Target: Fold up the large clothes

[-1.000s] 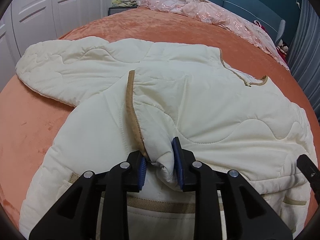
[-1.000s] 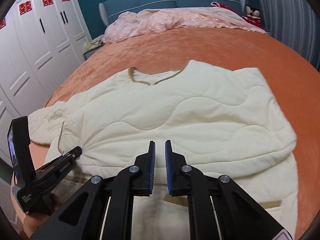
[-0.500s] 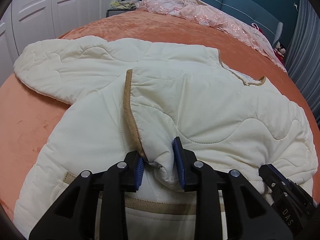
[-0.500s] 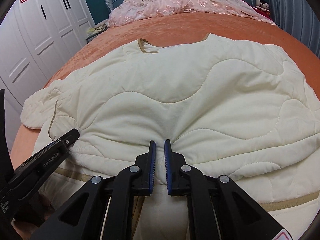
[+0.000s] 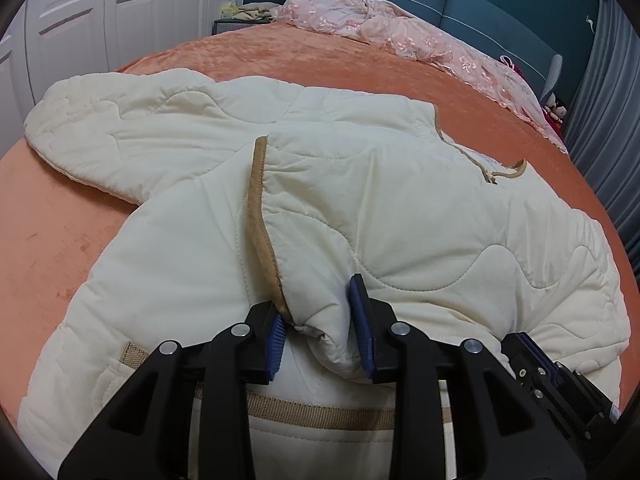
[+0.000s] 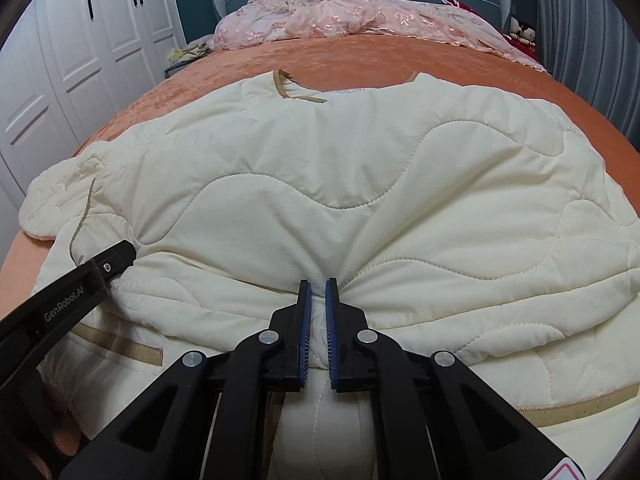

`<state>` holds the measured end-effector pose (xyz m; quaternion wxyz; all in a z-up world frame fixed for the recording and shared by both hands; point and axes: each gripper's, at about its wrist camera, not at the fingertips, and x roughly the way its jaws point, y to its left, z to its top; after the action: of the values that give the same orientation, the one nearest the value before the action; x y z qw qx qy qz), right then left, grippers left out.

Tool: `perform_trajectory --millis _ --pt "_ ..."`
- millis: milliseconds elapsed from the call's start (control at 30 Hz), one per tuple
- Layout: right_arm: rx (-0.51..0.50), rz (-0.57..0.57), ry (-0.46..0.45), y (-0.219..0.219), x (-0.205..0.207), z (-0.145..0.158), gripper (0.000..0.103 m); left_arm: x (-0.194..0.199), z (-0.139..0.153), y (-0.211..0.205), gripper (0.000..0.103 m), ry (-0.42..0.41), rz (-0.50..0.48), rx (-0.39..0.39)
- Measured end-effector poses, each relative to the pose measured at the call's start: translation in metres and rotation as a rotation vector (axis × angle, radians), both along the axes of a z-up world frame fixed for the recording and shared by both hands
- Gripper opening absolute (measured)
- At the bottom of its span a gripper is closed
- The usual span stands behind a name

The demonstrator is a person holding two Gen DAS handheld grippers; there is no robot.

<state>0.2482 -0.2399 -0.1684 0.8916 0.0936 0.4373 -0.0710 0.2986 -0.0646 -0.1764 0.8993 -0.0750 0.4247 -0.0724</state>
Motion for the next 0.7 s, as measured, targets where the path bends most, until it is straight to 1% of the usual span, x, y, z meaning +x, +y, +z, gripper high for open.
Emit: perform_trajectory --millis 100,200,233,267,300,333,400,500,600,667,700 --pt "0.0 -0.001 0.0 0.001 0.0 0.0 0.004 -0.006 0.011 0.017 0.032 -0.022 0.032 -0.08" --pt "0.012 -0.001 0.001 0.0 0.0 0.0 0.004 -0.01 0.032 0.045 0.032 -0.035 0.069 -0.103" --pt "0.008 -0.001 0.001 0.001 0.0 0.0 0.004 -0.01 0.04 0.058 0.037 -0.044 0.087 -0.107" --pt "0.002 0.0 0.001 0.0 0.001 0.001 0.004 -0.009 0.048 0.074 0.04 -0.052 0.117 -0.105" --pt "-0.002 0.0 0.001 0.001 0.001 0.001 0.004 -0.007 0.055 0.091 0.046 -0.056 0.149 -0.097" --pt "-0.004 -0.001 0.001 0.001 0.001 0.001 0.004 -0.003 0.06 0.113 0.048 -0.053 0.186 -0.097" --pt "-0.008 -0.001 0.0 0.001 0.001 0.002 0.004 0.011 0.066 0.156 0.049 -0.029 0.265 -0.108" --pt "-0.021 -0.001 0.002 0.002 0.001 0.003 0.004 0.034 0.069 0.226 0.049 -0.002 0.42 -0.122" --pt "-0.031 -0.001 0.004 0.003 0.001 0.003 0.004 0.059 0.064 0.287 0.048 0.028 0.569 -0.114" --pt "-0.036 -0.001 0.005 0.004 0.001 0.003 0.004 0.077 0.059 0.319 0.048 0.043 0.646 -0.128" --pt "-0.039 -0.001 0.006 0.005 0.001 0.003 0.004 0.085 0.057 0.332 0.048 0.055 0.677 -0.121"
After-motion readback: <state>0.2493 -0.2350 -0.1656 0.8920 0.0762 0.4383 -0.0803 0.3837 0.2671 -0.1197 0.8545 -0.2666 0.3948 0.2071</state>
